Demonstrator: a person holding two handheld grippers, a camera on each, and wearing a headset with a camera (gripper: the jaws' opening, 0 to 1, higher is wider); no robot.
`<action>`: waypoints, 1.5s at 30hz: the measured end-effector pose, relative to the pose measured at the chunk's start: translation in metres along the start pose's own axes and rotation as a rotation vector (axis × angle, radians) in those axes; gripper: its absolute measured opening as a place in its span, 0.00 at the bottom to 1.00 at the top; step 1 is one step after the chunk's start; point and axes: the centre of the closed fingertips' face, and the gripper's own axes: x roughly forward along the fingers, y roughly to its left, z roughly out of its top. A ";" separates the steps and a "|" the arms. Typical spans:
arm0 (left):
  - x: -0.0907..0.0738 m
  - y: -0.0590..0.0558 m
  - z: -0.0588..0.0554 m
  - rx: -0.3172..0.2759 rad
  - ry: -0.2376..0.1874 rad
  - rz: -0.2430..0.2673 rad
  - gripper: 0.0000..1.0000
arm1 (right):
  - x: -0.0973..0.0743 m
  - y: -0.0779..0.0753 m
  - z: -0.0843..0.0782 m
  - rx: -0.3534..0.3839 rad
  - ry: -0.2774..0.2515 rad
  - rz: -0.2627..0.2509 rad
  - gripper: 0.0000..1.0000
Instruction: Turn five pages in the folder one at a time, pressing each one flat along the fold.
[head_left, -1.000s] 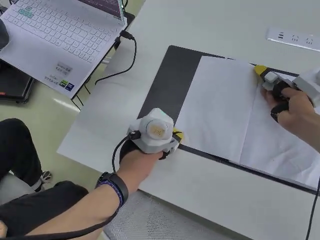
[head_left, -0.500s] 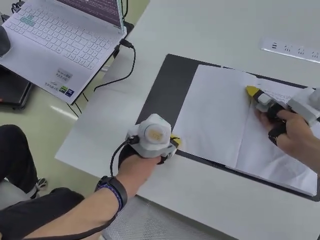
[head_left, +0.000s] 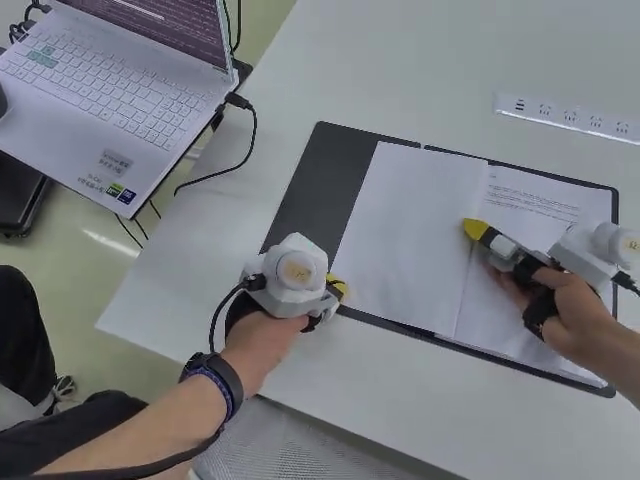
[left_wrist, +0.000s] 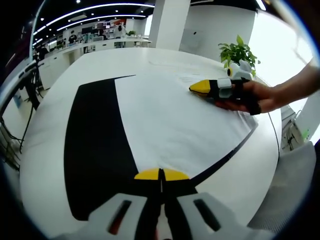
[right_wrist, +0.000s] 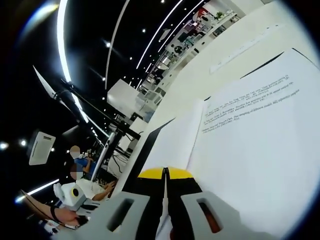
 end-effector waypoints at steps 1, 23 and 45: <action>0.000 0.000 0.000 -0.006 0.001 -0.003 0.00 | -0.002 0.002 -0.003 0.001 0.003 0.002 0.00; 0.000 0.000 -0.001 -0.014 0.001 -0.013 0.00 | -0.041 0.024 -0.071 -0.058 0.161 0.078 0.00; 0.000 0.001 0.000 -0.007 -0.012 -0.012 0.00 | -0.072 0.025 -0.119 -0.070 0.304 0.103 0.00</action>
